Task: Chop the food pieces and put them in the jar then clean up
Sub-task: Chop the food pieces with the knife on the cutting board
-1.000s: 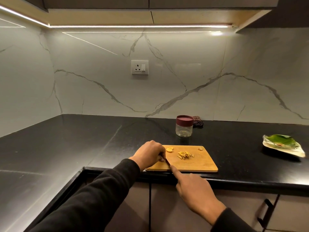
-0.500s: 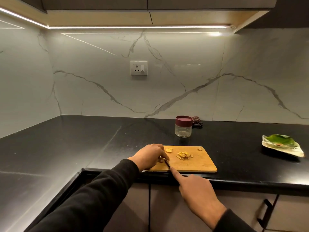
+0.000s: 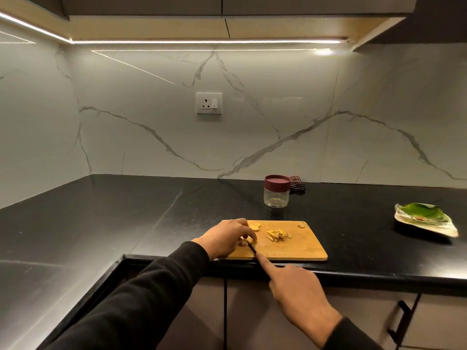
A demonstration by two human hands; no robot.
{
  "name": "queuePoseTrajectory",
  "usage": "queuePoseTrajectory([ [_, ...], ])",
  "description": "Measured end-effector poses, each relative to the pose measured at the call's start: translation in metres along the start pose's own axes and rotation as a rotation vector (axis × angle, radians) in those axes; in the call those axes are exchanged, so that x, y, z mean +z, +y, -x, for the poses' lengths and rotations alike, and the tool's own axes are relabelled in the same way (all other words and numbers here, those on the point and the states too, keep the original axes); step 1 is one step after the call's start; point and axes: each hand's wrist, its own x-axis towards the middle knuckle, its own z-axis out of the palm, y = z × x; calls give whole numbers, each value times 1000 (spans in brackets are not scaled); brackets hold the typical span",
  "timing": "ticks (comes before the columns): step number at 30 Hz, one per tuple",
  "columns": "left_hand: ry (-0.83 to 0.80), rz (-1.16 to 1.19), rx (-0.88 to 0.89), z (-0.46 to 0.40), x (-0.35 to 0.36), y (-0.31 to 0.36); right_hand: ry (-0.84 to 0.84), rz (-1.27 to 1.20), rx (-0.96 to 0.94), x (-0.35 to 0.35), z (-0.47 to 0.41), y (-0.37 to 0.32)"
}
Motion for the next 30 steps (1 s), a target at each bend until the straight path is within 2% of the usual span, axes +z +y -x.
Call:
queuePoseTrajectory([
  [4,11,23,-24,-1,-1,0,18,-34,12,3,0,2],
  [11,283,75,-47,19,14,-5,67,-214,18,0,-8,14],
  [14,353,117,-51,25,21,-5,80,-253,33,0,-14,17],
  [20,359,133,-40,26,19,-4,102,-262,125,0,-15,22],
  [30,274,107,-39,18,6,-5,85,-324,47,-3,-18,5],
])
